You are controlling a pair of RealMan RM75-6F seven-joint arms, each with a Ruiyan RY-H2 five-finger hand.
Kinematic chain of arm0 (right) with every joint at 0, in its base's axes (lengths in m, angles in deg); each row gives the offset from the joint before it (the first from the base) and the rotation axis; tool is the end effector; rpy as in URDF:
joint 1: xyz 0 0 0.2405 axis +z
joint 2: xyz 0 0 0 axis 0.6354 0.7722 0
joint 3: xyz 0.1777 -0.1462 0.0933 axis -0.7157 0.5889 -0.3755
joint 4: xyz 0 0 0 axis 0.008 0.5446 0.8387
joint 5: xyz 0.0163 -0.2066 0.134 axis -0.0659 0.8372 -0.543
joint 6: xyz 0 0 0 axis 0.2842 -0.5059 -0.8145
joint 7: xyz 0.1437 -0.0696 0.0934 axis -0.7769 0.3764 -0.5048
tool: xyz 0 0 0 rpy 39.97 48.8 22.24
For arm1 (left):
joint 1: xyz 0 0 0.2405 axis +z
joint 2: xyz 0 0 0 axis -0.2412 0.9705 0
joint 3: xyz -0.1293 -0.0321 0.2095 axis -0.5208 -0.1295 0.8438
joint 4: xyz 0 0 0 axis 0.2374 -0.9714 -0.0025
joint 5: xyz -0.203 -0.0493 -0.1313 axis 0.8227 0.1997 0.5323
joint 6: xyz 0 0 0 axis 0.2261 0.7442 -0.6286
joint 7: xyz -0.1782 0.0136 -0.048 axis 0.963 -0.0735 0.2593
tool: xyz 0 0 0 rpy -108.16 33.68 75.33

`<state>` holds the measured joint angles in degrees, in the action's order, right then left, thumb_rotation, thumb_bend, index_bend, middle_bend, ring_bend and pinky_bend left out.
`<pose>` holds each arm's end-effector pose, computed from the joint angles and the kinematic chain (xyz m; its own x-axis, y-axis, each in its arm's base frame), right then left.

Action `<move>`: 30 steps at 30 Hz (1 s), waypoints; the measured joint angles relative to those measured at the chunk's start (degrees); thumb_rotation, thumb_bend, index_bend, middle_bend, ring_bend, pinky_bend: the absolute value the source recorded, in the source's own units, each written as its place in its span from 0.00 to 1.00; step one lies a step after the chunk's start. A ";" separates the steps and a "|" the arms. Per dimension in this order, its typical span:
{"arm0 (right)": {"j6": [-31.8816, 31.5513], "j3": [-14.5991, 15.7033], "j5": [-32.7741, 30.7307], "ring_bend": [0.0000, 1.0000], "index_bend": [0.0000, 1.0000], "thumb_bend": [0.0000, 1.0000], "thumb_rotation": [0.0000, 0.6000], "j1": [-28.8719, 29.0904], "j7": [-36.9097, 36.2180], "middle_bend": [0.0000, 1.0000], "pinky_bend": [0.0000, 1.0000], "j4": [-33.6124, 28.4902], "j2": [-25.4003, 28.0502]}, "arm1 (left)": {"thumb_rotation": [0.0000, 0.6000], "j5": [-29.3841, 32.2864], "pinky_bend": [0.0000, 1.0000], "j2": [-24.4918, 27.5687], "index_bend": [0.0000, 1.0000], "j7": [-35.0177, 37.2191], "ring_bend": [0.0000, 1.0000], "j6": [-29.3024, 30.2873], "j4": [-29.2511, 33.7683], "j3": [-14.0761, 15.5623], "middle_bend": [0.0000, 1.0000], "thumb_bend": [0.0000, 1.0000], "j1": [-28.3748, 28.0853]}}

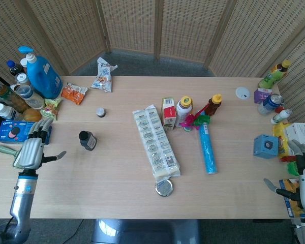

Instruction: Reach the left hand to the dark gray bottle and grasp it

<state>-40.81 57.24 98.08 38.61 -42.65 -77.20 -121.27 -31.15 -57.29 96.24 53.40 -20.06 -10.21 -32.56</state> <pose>-0.2472 -0.2074 0.1720 0.1067 0.1328 0.9854 -0.9904 0.1019 0.0935 -0.2905 0.3312 0.0204 0.1026 -0.0392 0.9939 0.9920 -0.0705 -0.1052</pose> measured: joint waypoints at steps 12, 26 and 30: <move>0.43 -0.42 -1.04 0.00 0.00 0.00 1.00 0.04 -2.02 0.00 0.00 0.43 0.81 | 1.00 1.00 0.00 -10.87 0.00 2.68 0.00 -3.65 -11.81 -1.43 0.00 0.00 -4.83; 1.20 -0.44 -1.69 0.00 0.00 0.00 1.00 0.47 -1.45 0.00 0.00 0.68 0.59 | 1.00 1.05 0.00 -21.51 0.00 16.22 0.00 -6.39 -31.01 -1.11 0.00 0.00 -7.08; 1.22 -0.49 -1.90 0.00 0.00 0.00 1.00 0.53 -1.23 0.00 0.00 0.68 0.49 | 1.00 0.92 0.00 -24.35 0.00 18.90 0.00 -7.31 -34.99 -1.32 0.00 0.00 -8.64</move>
<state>-39.59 56.75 96.18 39.14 -43.88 -76.52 -120.78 -30.23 -81.64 115.13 46.10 -55.05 -11.53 -41.20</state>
